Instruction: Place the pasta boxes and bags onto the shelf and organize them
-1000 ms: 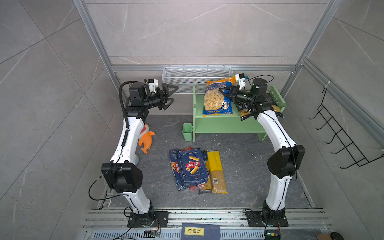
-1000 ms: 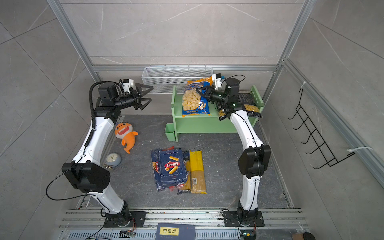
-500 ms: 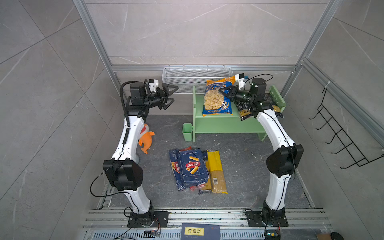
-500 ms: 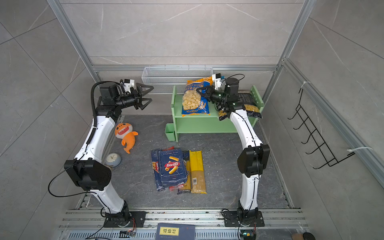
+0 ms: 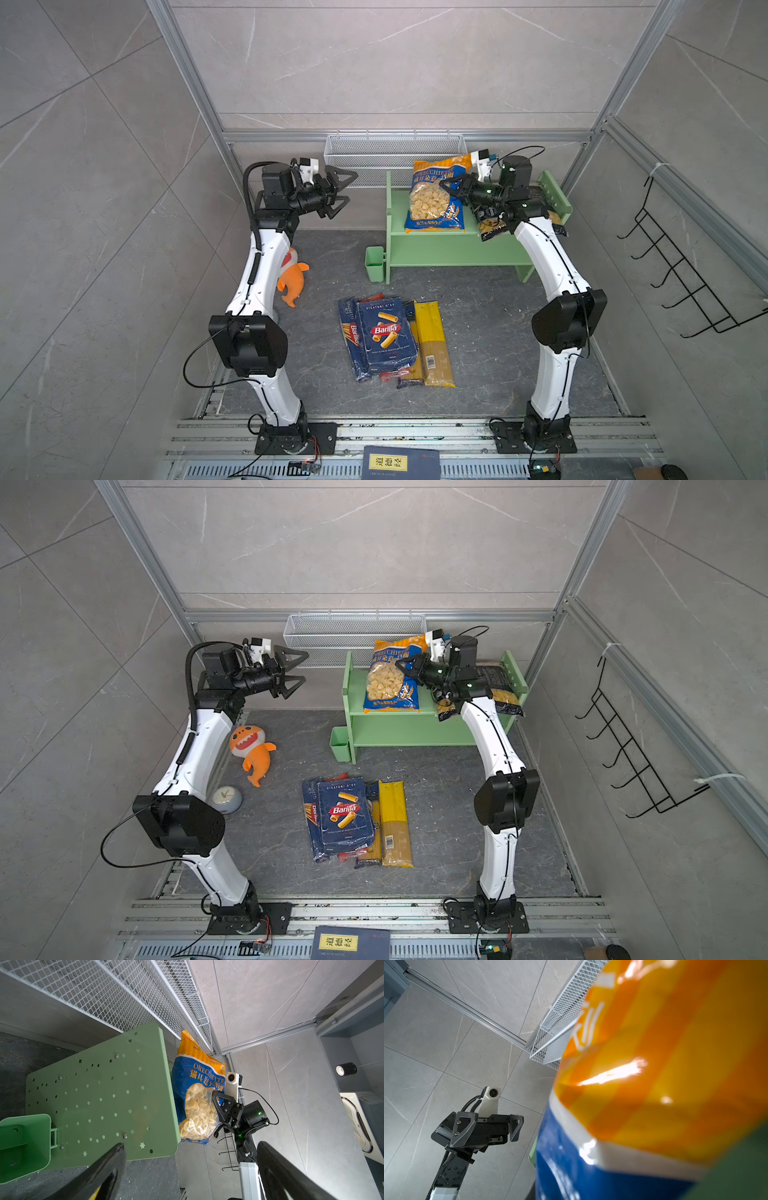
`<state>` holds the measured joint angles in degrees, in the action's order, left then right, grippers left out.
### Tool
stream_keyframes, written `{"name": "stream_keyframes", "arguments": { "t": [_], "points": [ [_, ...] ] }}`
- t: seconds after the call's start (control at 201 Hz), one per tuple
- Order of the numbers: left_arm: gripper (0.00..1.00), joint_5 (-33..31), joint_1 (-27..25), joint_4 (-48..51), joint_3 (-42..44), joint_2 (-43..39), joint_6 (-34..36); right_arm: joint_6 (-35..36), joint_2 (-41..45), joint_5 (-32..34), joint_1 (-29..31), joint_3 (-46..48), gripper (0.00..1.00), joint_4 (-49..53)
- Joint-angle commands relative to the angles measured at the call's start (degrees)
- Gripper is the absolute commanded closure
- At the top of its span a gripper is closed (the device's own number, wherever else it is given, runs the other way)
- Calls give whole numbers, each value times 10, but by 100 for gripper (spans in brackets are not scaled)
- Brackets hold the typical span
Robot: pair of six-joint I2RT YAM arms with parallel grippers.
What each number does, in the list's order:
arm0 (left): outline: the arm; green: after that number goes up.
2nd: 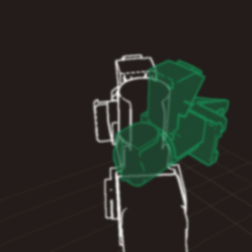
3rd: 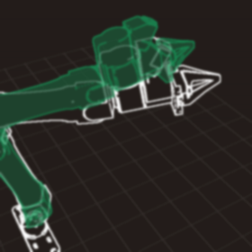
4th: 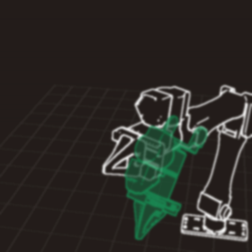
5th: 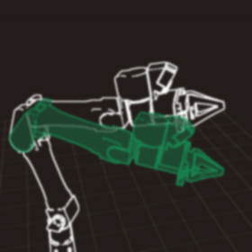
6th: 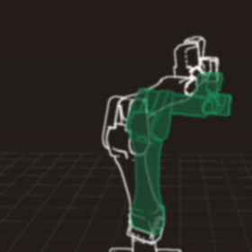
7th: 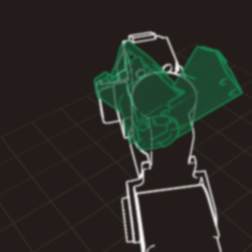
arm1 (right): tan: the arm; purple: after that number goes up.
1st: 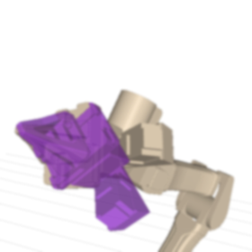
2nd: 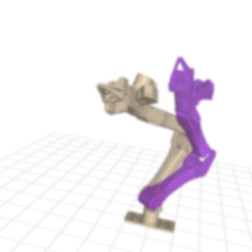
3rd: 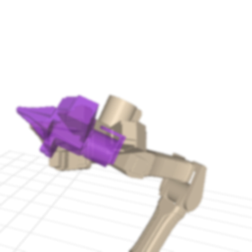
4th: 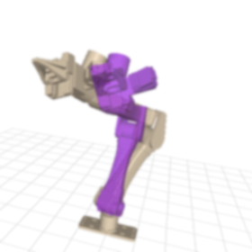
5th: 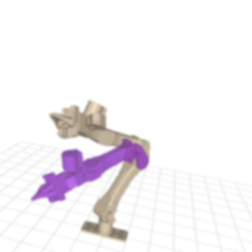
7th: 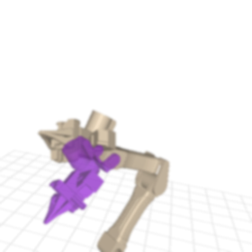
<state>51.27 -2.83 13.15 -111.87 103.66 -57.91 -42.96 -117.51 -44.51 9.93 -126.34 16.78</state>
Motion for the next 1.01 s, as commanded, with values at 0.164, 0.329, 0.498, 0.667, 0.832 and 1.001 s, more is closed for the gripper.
{"name": "stream_keyframes", "arguments": {
  "t": [0.164, 0.329, 0.498, 0.667, 0.832, 1.001],
  "points": [
    [0, 17, 4, -41, 14, -18, -5, 22, 62, 11, -1, 57, 91, -1],
    [0, 19, 5, -41, 27, -30, -3, 21, 82, 17, -1, 92, 91, -8],
    [0, 18, 5, -32, 44, -49, 5, 20, 91, 26, -1, 119, 88, -11],
    [0, 19, 5, -21, 61, -69, 15, 21, 91, 34, -2, 121, 84, 1],
    [0, 17, 6, -17, 77, -84, 17, 34, 90, 47, -1, 115, 80, 19],
    [0, 16, 7, -17, 92, -97, 17, 48, 93, 65, -2, 109, 76, 48]
  ]
}}
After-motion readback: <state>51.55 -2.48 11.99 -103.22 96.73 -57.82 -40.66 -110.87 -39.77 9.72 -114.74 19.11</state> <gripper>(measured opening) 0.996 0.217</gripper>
